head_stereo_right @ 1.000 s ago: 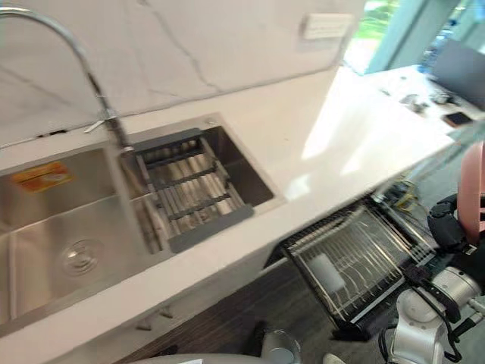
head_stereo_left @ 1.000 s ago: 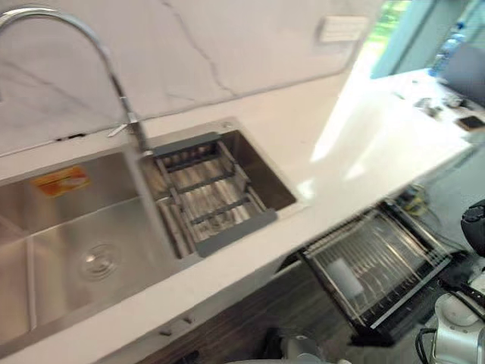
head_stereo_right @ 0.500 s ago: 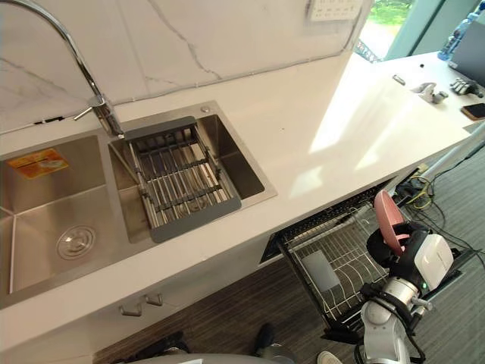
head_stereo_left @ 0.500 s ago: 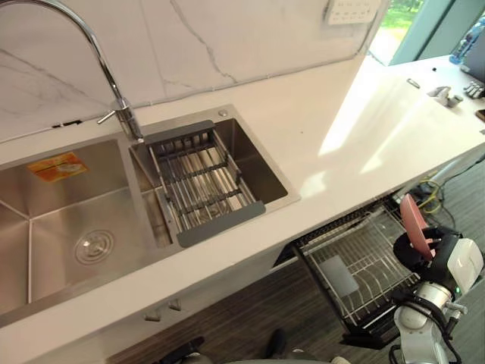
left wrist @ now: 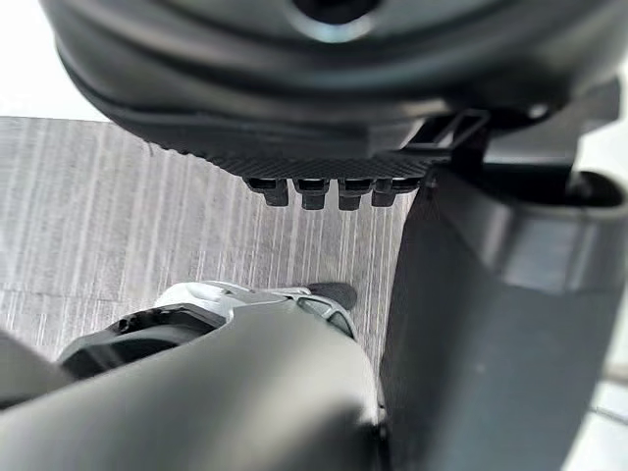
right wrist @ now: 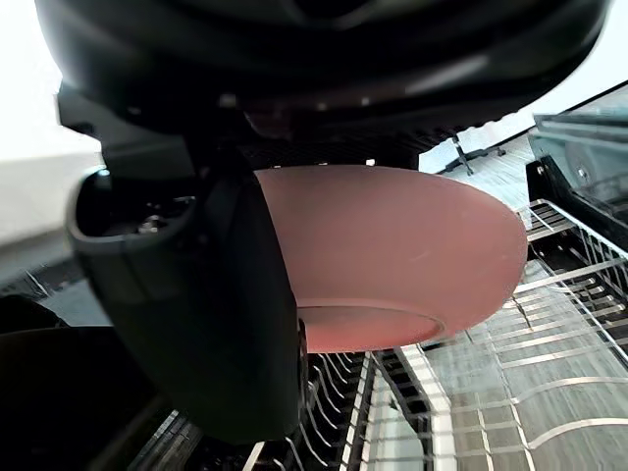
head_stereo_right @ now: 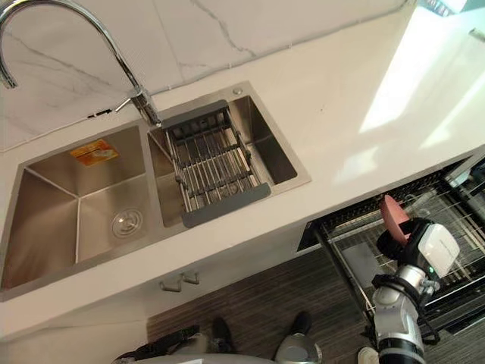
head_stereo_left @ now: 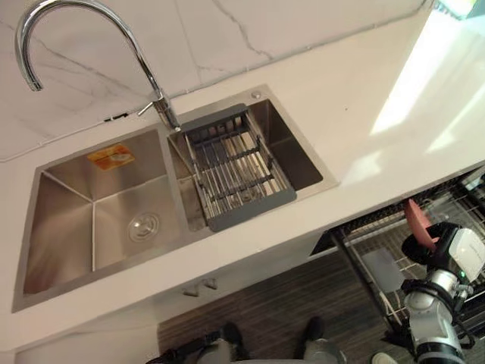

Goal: Walk over to the sink, pick up the cup, carry it to the dishwasher, place the cup inside the dishwasher, then close the dishwasher door

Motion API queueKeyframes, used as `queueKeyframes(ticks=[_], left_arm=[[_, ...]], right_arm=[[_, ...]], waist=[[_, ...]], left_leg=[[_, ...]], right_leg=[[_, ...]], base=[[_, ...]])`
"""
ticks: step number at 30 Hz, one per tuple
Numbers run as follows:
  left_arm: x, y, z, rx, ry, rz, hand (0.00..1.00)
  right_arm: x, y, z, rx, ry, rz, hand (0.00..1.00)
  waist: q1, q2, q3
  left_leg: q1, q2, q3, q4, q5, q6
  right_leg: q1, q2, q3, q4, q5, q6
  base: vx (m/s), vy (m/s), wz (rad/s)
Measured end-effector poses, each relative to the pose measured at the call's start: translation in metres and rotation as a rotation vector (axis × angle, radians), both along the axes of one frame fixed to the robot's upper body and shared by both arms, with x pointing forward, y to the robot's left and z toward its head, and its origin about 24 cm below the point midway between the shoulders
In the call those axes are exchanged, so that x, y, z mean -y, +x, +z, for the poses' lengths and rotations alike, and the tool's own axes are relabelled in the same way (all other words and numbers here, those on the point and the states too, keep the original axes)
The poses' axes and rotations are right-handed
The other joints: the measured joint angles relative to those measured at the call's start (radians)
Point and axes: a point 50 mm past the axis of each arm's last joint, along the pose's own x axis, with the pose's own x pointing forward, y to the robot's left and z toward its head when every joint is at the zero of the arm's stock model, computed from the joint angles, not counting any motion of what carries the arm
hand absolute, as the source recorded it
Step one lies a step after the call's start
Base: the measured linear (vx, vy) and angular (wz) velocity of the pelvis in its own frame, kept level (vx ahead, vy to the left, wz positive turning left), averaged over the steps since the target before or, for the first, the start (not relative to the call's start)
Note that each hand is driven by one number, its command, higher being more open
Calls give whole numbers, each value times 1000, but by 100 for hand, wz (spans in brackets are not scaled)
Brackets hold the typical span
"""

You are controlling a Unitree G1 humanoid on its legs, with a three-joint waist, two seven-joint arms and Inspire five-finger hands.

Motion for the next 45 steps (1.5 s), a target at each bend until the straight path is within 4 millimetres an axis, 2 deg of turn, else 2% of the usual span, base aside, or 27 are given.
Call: queueKeyframes(ticks=[1, 4, 8, 9, 10, 16, 24, 30, 34, 37, 40, 41, 43, 45], left_arm=[[2, 1, 0, 1, -6, 2, 100], [7, 9, 1, 20, -30, 2, 100], [8, 9, 0, 31, -51, 24, 100], [9, 12, 1, 52, -55, 15, 100], [10, 13, 1, 69, -62, 14, 100], [7, 14, 0, 95, -67, 28, 100], [5, 11, -2, 96, -77, 31, 100], [3, 10, -2, 81, -64, 22, 100], [0, 7, -3, 61, -50, 23, 100], [-1, 6, -3, 54, -43, 20, 100], [-2, 4, -3, 36, -47, 40, 100], [-3, 3, -3, 28, -48, 48, 100], [-4, -3, -5, 3, -55, 68, 100], [-4, -5, -6, -4, -58, 81, 100]], right_arm=[[3, 1, 1, -7, -6, -13, 0], [19, 6, 11, -25, -46, -68, 0], [25, 4, 9, -45, -51, -139, 0], [28, 5, 11, -48, -57, -150, 0], [32, 7, 14, -45, -66, -159, 100], [41, 6, 19, -27, -53, -243, 100], [48, -5, 18, 63, 47, -347, 100], [36, -5, 38, 267, 62, -279, 100], [24, -10, 61, 444, 46, -207, 100], [27, -22, 72, 570, 66, -237, 100], [38, -45, 77, 695, 80, -341, 100], [44, -57, 76, 753, 102, -391, 100], [55, -84, 66, 904, 216, -494, 100], [57, -97, 52, 991, 319, -549, 100]], waist=[[0, 7, 1], [-4, 50, 24], [-7, 67, 51], [-7, 81, 59], [-6, 81, 65], [-16, 91, 94], [-31, 82, 100], [-52, 76, 101], [-56, 46, 91], [-56, 18, 79], [-64, -4, 66], [-78, -10, 63], [-87, -24, 51], [-95, -34, 46]], left_leg=[[-6, -4, -3, -3, 3, 2], [-45, -20, -42, -24, 27, 9], [-57, -26, -82, -33, 47, 3], [-62, -28, -86, -32, 52, 2], [-82, -32, -86, -33, 62, 2], [-99, -45, -83, -33, 109, -14], [-88, -36, -46, -33, 142, -19], [-52, -25, -22, -37, 142, -19], [-11, -18, 31, -37, 141, -19], [6, -7, 54, -38, 139, -17], [26, 3, 84, -42, 135, -15], [36, 6, 86, -43, 135, -14], [58, 13, 102, -42, 132, -12], [71, 18, 124, -34, 129, -7]], right_leg=[[-7, -1, -2, 3, -1, 1], [-45, -15, -24, 18, -4, 3], [-47, -22, -48, 32, -15, -1], [-52, -27, -51, 40, -23, -3], [-72, -33, -52, 47, -29, -1], [-84, -47, -51, 50, -31, -4], [-80, -35, -28, 34, -31, -16], [-67, -17, 13, 19, -21, -14], [-59, -5, 69, 5, -17, -15], [-59, 5, 99, -4, -18, -17], [-55, 19, 121, -5, -21, -21], [-47, 23, 122, -5, -23, -23], [-35, 31, 136, -2, -28, -29], [-25, 35, 146, -2, -34, -29]], base=[[-34, 48, 12], [-27, 24, 23], [-9, -2, 22], [-30, 11, 13], [-33, 20, 11], [-9, 4, 5], [-10, 5, -9], [5, 23, -23], [19, 35, -40], [12, 23, -31], [19, 18, -27], [38, 30, -14], [43, 43, -20], [22, 34, -22]])
